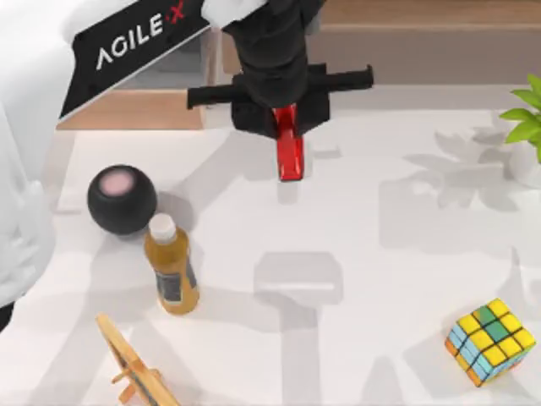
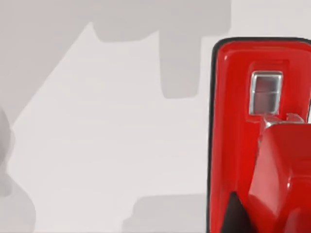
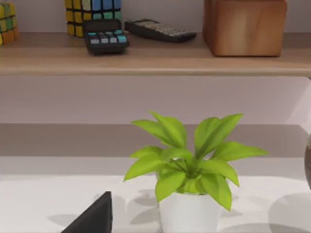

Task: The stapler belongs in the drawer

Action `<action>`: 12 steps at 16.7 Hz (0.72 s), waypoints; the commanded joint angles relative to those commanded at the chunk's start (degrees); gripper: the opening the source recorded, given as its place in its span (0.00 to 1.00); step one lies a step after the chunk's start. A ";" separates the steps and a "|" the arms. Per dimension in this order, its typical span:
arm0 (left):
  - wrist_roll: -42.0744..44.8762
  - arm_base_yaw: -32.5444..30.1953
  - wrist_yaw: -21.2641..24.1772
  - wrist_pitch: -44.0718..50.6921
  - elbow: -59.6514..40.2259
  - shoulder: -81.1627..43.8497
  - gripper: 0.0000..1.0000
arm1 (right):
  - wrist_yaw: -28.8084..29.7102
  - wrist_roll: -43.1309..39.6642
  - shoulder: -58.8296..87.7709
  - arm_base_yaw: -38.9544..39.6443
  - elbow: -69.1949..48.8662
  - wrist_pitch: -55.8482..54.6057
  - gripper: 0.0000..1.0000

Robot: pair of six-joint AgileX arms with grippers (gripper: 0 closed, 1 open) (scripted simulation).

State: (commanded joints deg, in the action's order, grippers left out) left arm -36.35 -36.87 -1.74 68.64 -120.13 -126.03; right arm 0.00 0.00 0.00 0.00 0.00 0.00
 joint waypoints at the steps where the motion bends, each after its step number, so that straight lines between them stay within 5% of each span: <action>1: 2.29 2.92 -0.36 0.41 -1.44 1.22 0.00 | 0.00 0.00 0.00 0.00 0.00 0.00 1.00; 12: 33.05 38.88 -2.69 4.98 -13.50 3.96 0.00 | 0.00 0.00 0.00 0.00 0.00 0.00 1.00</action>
State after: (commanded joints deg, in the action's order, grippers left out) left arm -3.31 2.01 -4.43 73.62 -133.63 -122.07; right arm 0.00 0.00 0.00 0.00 0.00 0.00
